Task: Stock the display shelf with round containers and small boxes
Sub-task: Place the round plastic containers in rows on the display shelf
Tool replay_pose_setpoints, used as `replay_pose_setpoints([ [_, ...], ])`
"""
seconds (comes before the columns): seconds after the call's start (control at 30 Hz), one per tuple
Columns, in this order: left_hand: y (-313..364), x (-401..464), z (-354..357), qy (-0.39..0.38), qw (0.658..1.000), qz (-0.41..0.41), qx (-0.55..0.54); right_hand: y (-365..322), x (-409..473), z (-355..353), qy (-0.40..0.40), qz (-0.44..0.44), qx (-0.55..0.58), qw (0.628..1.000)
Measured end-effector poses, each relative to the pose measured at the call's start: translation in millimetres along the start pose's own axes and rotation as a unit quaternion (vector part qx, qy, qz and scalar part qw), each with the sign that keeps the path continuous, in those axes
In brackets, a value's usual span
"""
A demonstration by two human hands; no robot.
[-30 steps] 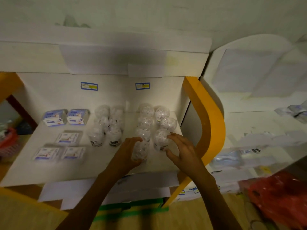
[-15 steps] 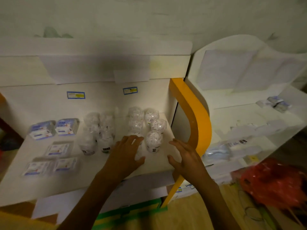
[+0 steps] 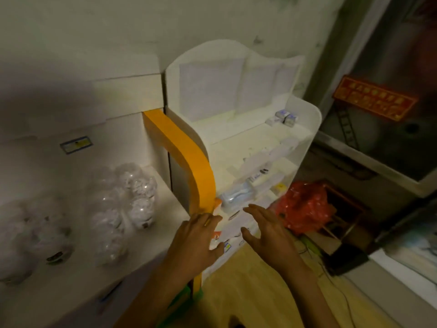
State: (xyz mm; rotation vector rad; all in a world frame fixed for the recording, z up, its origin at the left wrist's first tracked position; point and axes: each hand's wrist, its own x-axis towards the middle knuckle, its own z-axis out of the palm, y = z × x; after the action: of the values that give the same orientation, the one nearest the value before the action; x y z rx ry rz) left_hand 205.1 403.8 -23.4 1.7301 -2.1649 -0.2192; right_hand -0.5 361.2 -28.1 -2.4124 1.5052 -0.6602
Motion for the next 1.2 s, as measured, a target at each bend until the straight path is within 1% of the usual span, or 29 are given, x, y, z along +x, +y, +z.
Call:
replay_pose_setpoints([
  [0.1,22.8,33.0,19.0,-0.002,1.000,0.014,-0.012,36.6,-0.1,-13.7,0.005,0.030,-0.013,0.999],
  [0.2,39.8,76.5,38.4,0.003,1.000,0.029,0.003,79.7,11.2,-29.4,0.005,0.048,-0.012,0.999],
  [0.37,70.0,147.6,63.4,-0.007,1.000,-0.010,-0.001,158.7,44.2,-58.6,-0.006,0.058,-0.001,0.998],
  [0.5,86.2,192.2,73.9,0.003,0.999,-0.048,-0.002,212.4,78.6,-65.5,-0.031,0.027,0.011,0.999],
  [0.6,90.5,217.4,74.8,0.032,0.997,-0.076,-0.002,237.1,107.0,-63.3,-0.049,-0.003,0.018,0.999],
  [0.7,86.3,237.5,68.0,0.035,0.992,-0.125,0.000,247.1,140.1,-56.7,-0.066,-0.033,0.028,0.997],
  [0.8,70.7,253.8,63.6,0.086,0.982,-0.169,0.019,248.7,182.2,-44.1,-0.096,-0.067,0.031,0.993],
  [0.9,47.8,268.3,61.9,0.099,0.967,-0.228,0.052,244.7,224.7,-25.4,-0.118,-0.110,0.048,0.986],
  [1.07,11.3,286.7,64.3,0.141,0.935,-0.318,0.068,220.7,293.2,7.6,-0.128,-0.195,0.063,0.970],
  [1.2,-11.7,293.7,66.7,0.186,0.902,-0.381,0.088,190.2,340.0,33.7,-0.148,-0.272,0.062,0.949],
])
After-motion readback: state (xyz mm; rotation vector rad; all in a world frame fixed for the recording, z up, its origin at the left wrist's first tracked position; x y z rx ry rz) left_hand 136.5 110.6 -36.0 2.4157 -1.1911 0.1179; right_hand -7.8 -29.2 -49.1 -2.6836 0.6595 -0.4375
